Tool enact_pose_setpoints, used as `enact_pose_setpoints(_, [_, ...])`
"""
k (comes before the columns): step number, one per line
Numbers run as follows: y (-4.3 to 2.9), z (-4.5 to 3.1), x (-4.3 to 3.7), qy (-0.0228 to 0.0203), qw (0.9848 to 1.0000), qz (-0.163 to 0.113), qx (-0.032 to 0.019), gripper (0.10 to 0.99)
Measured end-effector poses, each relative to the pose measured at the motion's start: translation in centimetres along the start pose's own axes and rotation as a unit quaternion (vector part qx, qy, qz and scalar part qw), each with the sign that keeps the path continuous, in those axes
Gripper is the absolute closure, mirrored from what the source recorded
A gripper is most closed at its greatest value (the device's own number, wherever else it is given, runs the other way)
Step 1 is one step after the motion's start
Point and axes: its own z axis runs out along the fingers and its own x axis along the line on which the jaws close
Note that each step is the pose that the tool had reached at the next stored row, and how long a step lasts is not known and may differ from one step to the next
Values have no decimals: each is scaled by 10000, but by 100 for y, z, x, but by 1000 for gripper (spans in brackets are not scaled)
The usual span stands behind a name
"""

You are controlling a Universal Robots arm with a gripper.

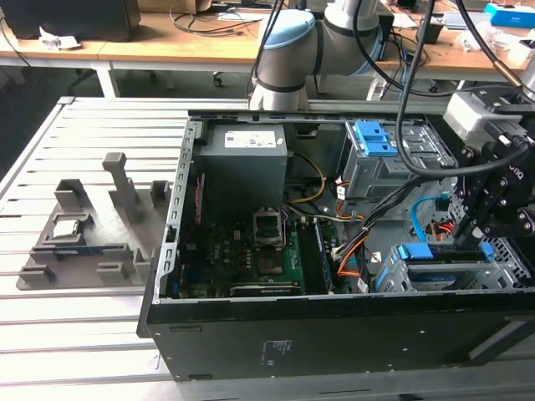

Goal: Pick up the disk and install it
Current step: 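Insert the first disk wire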

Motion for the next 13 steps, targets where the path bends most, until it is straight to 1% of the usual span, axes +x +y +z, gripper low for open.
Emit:
enact_pose_setpoints(4, [-16,-4,12,-50,10000,35,-6,922])
enact_pose_setpoints(10, [-20,46,29,-48,10000,56,-26,922])
enact_pose_setpoints(13, [-21,54,31,-52,10000,56,-27,922])
